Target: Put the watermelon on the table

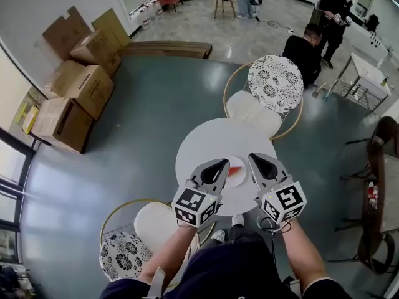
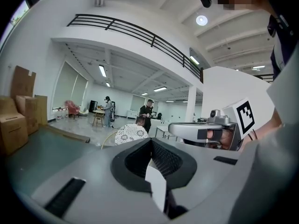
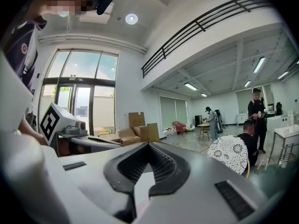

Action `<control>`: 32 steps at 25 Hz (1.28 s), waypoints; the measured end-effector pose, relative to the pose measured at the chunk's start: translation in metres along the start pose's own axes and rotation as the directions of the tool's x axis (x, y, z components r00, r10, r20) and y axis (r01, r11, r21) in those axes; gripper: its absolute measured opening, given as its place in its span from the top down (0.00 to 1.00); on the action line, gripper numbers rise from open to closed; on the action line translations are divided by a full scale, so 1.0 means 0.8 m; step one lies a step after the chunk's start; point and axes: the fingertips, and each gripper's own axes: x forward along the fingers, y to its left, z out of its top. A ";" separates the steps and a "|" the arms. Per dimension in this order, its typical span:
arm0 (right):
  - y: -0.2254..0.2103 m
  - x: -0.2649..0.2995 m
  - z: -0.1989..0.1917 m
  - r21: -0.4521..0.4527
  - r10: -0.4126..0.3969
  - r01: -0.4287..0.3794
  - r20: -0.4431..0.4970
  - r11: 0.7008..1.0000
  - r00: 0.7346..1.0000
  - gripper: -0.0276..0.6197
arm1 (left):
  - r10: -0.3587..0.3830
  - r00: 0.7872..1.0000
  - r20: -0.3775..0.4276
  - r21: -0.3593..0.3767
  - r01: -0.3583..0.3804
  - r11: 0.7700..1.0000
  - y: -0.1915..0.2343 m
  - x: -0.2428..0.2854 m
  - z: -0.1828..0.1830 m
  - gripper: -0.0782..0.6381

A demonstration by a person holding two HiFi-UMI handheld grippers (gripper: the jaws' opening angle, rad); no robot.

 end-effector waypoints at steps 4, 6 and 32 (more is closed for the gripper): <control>0.003 -0.002 0.007 -0.001 0.005 -0.005 0.013 1.000 1.000 0.95 | -0.012 1.000 0.007 0.002 0.012 1.000 -0.006 -0.003 0.006 0.88; 0.004 -0.001 0.010 -0.001 0.005 -0.005 0.018 1.000 1.000 0.95 | -0.014 1.000 0.007 0.004 0.014 1.000 -0.006 -0.003 0.007 0.88; 0.007 -0.016 0.019 -0.009 0.016 -0.016 0.039 1.000 0.999 0.95 | -0.035 0.999 0.007 -0.006 0.035 0.999 -0.022 -0.003 0.010 0.88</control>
